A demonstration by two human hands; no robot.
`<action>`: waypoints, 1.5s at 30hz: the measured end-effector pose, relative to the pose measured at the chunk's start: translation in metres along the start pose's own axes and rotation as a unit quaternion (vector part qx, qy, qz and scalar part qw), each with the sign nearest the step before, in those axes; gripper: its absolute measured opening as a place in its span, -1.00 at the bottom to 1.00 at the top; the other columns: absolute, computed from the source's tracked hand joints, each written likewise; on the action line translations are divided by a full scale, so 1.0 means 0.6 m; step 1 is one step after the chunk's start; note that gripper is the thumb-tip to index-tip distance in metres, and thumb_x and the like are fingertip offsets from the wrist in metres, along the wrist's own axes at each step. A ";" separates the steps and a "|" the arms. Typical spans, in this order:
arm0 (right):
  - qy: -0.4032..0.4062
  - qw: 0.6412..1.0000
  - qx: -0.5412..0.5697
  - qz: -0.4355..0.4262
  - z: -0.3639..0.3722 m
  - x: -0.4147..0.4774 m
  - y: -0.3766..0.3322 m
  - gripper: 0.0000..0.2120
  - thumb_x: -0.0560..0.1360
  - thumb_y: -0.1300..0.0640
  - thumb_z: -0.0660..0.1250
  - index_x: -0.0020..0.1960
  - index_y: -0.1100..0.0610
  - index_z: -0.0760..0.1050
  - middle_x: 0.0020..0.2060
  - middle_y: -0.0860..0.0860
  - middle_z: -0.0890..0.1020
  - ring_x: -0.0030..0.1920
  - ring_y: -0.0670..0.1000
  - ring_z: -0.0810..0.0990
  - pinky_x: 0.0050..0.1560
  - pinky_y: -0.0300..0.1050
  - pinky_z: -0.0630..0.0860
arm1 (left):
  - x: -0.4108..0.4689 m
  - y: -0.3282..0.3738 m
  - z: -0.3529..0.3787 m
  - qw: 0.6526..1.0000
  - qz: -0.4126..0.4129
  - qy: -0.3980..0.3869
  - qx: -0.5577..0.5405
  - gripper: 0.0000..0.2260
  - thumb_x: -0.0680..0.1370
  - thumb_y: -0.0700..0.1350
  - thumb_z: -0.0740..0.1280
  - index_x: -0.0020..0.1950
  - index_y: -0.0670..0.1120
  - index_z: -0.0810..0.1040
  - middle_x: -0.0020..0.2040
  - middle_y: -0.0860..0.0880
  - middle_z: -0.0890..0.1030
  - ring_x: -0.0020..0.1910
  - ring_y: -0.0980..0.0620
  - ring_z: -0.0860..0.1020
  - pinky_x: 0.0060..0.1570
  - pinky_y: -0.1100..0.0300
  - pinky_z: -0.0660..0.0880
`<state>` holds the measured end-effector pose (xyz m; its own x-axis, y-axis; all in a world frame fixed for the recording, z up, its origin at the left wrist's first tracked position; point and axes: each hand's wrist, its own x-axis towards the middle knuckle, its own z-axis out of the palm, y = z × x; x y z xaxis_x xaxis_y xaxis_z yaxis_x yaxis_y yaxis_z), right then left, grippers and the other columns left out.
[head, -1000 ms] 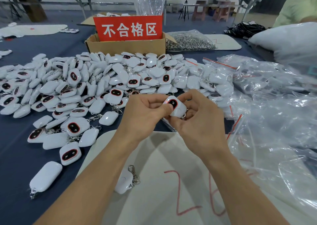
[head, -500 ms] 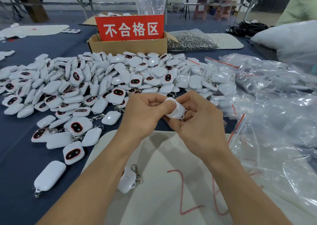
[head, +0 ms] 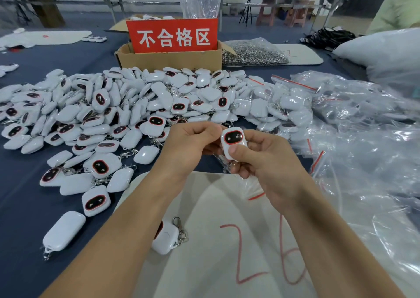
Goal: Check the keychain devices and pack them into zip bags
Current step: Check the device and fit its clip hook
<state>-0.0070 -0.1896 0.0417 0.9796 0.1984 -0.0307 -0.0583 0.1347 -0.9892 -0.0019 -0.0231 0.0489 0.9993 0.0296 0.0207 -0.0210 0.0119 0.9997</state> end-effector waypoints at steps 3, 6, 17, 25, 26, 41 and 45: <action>0.032 0.999 -0.036 -0.020 -0.001 0.001 0.003 -0.83 0.49 0.43 0.43 -0.03 0.22 0.72 -0.34 0.30 0.62 -0.44 0.09 0.50 -0.46 -0.22 0.40 | -0.001 -0.002 0.003 1.000 0.005 -0.003 -0.014 -0.79 0.63 -0.23 0.35 -0.11 -0.16 0.75 -0.20 -0.14 0.73 -0.26 -0.01 0.67 -0.15 0.21 0.63; 0.056 0.996 -0.060 -0.028 -0.002 0.001 0.005 -0.81 0.46 0.39 0.47 -0.10 0.12 0.75 -0.38 0.27 0.64 -0.43 0.10 0.51 -0.45 -0.18 0.43 | -0.002 0.000 0.004 0.999 0.010 -0.006 -0.037 -0.83 0.61 -0.23 0.38 -0.12 -0.20 0.74 -0.23 -0.13 0.72 -0.30 0.03 0.66 -0.22 0.28 0.59; 0.175 0.939 -0.242 -0.168 0.014 -0.014 0.006 -0.75 0.34 0.11 0.38 -0.10 -0.20 0.69 -0.25 -0.25 0.71 -0.23 -0.14 0.69 -0.23 -0.07 0.68 | -0.002 -0.007 0.008 0.998 0.004 -0.044 -0.051 -0.83 0.41 -0.28 0.56 -0.05 -0.10 0.74 -0.08 -0.16 0.76 -0.11 -0.02 0.72 -0.04 0.20 0.66; 0.143 0.948 -0.241 -0.149 0.011 -0.007 0.012 -0.55 0.42 0.38 0.35 -0.03 -0.18 0.66 -0.20 -0.13 0.75 -0.15 0.04 0.75 -0.09 0.18 0.69 | -0.004 -0.005 0.002 0.999 0.025 -0.007 -0.029 -0.72 0.39 -0.48 0.52 -0.06 -0.13 0.70 -0.13 -0.13 0.76 -0.14 -0.01 0.74 -0.12 0.26 0.63; 0.145 0.950 -0.237 -0.146 0.010 -0.008 0.009 -0.58 0.44 0.37 0.38 -0.04 -0.17 0.68 -0.20 -0.15 0.75 -0.16 0.02 0.75 -0.10 0.16 0.70 | -0.004 -0.004 0.003 0.999 0.014 -0.008 -0.037 -0.76 0.42 -0.44 0.52 -0.07 -0.12 0.71 -0.14 -0.13 0.76 -0.17 0.01 0.74 -0.15 0.26 0.63; 0.119 0.976 -0.161 -0.086 -0.008 -0.007 -0.017 -0.76 0.37 0.30 0.49 -0.12 -0.02 0.76 -0.27 -0.04 0.76 -0.24 0.00 0.74 -0.09 -0.04 0.67 | -0.006 -0.001 0.013 1.000 -0.019 -0.017 -0.010 -0.93 0.52 -0.12 0.51 -0.11 -0.05 0.79 -0.14 -0.17 0.75 -0.19 0.06 0.70 -0.11 0.25 0.65; 0.152 0.978 -0.113 -0.084 -0.015 -0.005 -0.021 -0.80 0.31 0.22 0.50 -0.22 -0.08 0.76 -0.36 0.05 0.72 -0.40 -0.11 0.57 -0.33 -0.26 0.49 | -0.004 -0.015 0.020 0.998 0.005 0.057 0.042 -0.81 0.58 -0.09 0.46 -0.22 -0.03 0.78 -0.27 -0.01 0.73 -0.30 0.14 0.66 -0.22 0.25 0.60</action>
<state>-0.0074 -0.2009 0.0528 0.9857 -0.1103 0.1276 0.1185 -0.0849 -0.9893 -0.0036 -0.0352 0.0403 0.9893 0.1418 0.0340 -0.0240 -0.0720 0.9971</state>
